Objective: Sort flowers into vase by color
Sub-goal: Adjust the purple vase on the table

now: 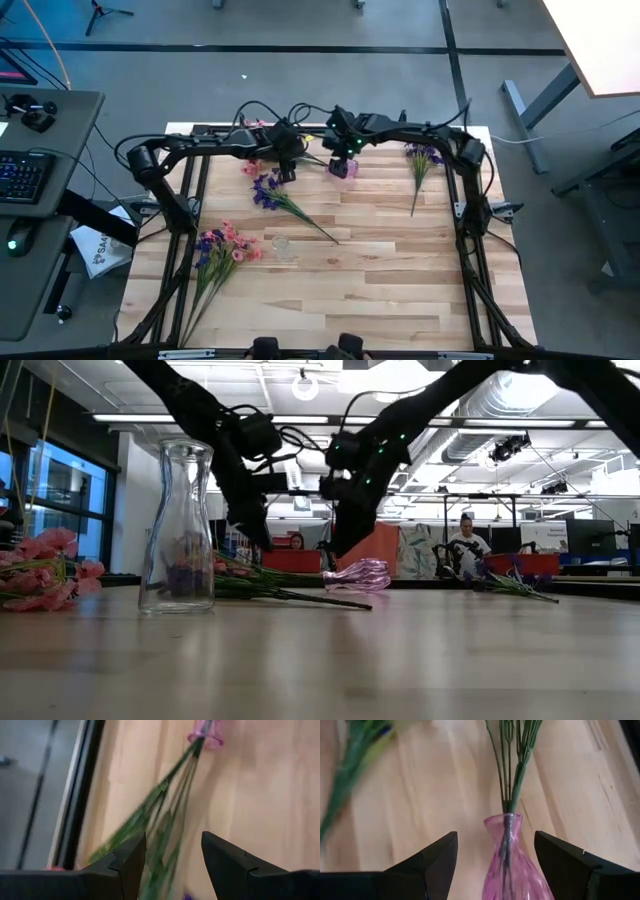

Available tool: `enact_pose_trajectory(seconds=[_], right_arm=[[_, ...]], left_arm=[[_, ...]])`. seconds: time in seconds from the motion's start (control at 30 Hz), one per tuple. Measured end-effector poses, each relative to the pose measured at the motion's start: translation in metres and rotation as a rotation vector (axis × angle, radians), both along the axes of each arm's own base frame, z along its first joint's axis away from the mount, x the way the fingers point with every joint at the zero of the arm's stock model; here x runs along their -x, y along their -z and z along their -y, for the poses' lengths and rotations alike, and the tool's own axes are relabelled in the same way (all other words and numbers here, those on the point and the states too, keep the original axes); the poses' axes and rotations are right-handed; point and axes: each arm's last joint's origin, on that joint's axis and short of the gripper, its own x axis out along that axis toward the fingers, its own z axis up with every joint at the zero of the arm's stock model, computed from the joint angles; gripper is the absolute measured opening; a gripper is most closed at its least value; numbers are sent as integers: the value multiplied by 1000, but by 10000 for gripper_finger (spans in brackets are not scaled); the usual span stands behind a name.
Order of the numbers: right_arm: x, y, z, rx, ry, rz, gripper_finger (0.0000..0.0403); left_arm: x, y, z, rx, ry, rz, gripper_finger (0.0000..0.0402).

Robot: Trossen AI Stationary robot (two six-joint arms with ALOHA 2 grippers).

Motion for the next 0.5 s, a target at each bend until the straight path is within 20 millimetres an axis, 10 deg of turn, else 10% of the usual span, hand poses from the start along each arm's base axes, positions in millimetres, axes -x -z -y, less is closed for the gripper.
enact_pose_trajectory(seconds=[0.5], right_arm=[[-12, 42, 7, 34, -48, -128, 259]], left_arm=[[29, -28, 9, 301, -102, 97, 182]])
